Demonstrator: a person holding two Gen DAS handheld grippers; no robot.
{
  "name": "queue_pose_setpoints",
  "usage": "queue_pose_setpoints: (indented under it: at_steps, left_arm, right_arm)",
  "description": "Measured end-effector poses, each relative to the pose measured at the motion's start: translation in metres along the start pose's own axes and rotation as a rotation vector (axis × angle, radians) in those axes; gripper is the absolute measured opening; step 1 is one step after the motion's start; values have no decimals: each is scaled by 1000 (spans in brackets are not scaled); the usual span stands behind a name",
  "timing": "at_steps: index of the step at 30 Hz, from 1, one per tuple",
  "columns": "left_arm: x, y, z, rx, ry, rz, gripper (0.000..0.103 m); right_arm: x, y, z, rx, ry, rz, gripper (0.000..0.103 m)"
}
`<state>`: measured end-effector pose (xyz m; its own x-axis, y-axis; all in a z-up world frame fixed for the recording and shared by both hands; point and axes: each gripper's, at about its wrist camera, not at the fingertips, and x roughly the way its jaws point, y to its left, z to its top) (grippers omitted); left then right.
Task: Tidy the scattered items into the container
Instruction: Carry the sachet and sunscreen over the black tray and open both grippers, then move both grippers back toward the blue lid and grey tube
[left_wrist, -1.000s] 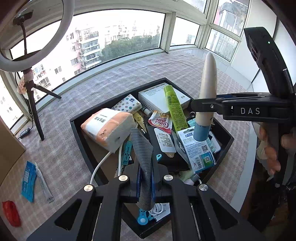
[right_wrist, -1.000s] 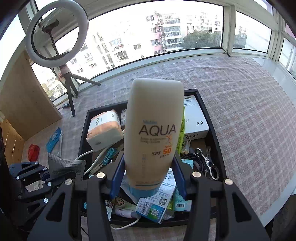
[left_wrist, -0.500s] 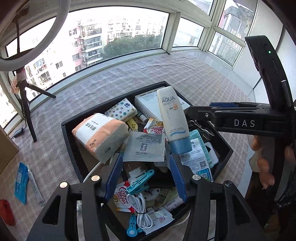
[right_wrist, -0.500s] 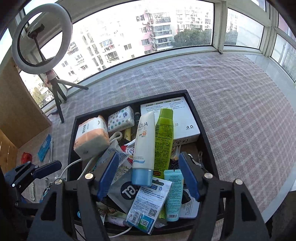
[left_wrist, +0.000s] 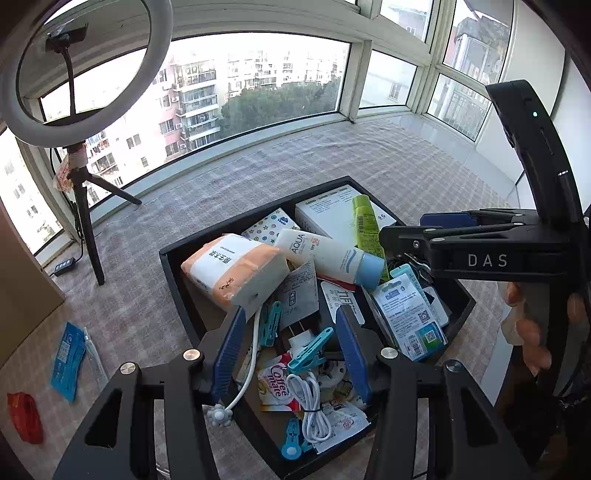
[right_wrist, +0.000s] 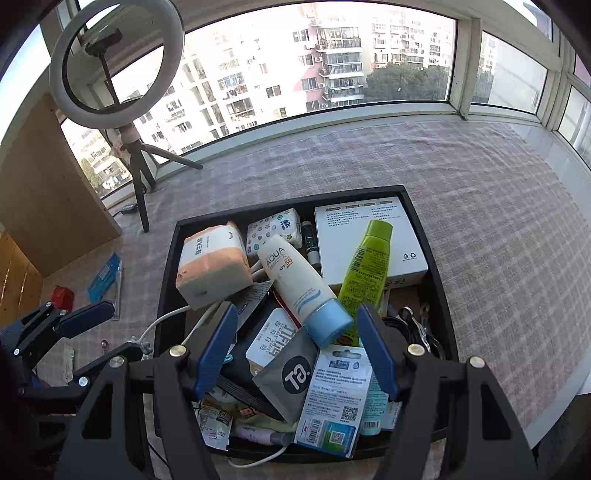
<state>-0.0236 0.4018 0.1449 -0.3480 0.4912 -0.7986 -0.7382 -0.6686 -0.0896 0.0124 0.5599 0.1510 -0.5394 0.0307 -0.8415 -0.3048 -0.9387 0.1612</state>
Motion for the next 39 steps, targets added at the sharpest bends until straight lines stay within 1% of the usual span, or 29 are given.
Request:
queue_pose_setpoints:
  at_steps: [3, 6, 9, 11, 13, 15, 18, 21, 25, 30, 32, 34, 39]
  left_arm:
    - [-13, 7, -4, -13, -17, 23, 48]
    - [-28, 17, -11, -27, -33, 61, 48]
    - [-48, 41, -23, -60, -44, 99, 48]
    - [-62, 65, -36, -87, -48, 141, 48]
    - [-75, 92, -52, -115, -41, 194, 48]
    - [-88, 123, -72, -168, -28, 248, 48]
    - [-105, 166, -108, -248, -2, 298, 48]
    - [-119, 195, -147, -312, 34, 353, 46]
    - [-126, 212, -194, -379, 84, 363, 42]
    - [-116, 210, -232, -443, 120, 319, 42]
    - [-109, 203, -239, -455, 130, 298, 42]
    - [-101, 196, -246, -457, 147, 279, 42]
    - [-75, 183, -253, -430, 193, 252, 42]
  right_arm:
    - [-4, 13, 0, -25, -4, 25, 66]
    - [-6, 32, -1, -60, -4, 69, 66]
    - [-3, 57, -6, -114, 8, 119, 66]
    - [1, 75, -10, -154, 22, 158, 66]
    - [6, 95, -15, -195, 44, 206, 66]
    - [11, 116, -21, -241, 70, 253, 66]
    - [18, 150, -35, -329, 103, 308, 66]
    - [26, 183, -52, -425, 147, 348, 66]
    - [40, 217, -72, -504, 211, 386, 66]
    - [60, 246, -81, -552, 271, 403, 66]
    - [69, 255, -78, -552, 283, 403, 66]
    - [77, 263, -71, -545, 282, 384, 66]
    - [105, 281, -45, -487, 284, 336, 66]
